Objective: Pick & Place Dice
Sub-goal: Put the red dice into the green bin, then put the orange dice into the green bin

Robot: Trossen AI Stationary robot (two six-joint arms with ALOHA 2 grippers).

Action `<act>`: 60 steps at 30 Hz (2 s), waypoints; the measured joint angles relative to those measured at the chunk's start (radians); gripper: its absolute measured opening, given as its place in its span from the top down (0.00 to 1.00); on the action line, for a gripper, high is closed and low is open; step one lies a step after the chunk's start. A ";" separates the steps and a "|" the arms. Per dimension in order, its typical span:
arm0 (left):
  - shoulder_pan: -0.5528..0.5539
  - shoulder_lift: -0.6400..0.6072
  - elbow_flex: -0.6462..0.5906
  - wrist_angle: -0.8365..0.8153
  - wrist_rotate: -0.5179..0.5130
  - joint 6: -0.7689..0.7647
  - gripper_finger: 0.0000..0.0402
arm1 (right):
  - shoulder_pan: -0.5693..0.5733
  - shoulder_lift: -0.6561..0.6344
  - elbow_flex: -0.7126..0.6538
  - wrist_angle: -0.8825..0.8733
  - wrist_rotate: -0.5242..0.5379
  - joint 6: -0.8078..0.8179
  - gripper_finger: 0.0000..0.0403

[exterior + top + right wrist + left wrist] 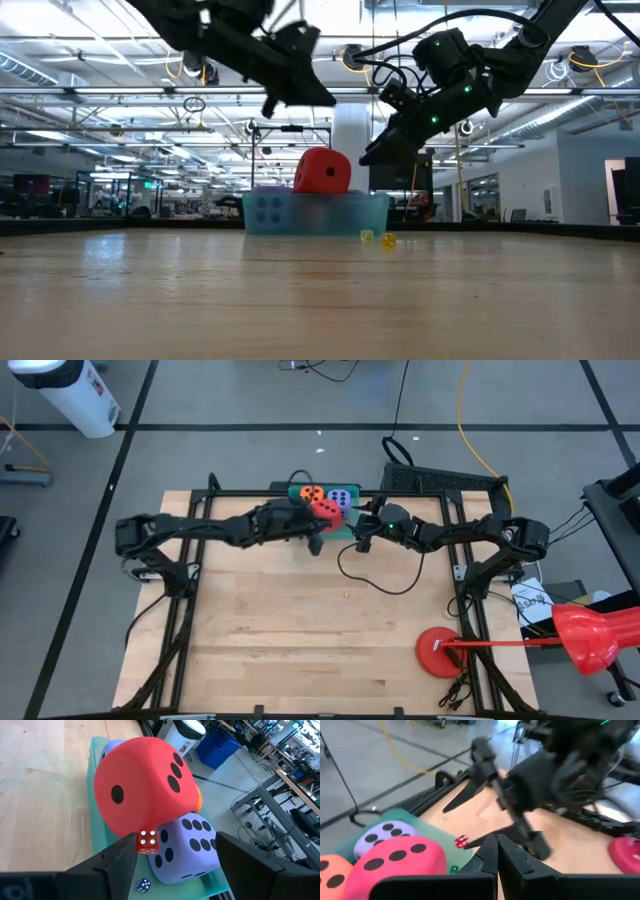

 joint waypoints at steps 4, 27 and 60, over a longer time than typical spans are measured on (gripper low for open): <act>0.034 0.101 0.068 -0.003 0.044 -0.014 1.00 | 0.000 0.000 0.000 0.030 -0.001 -0.002 0.37; 0.095 0.356 0.354 -0.198 0.111 0.001 1.00 | 0.003 0.000 0.000 0.069 0.051 -0.011 0.37; -0.364 -0.520 -0.275 -0.192 -0.238 0.168 1.00 | 0.013 -0.243 -0.001 -0.278 -0.591 0.362 0.37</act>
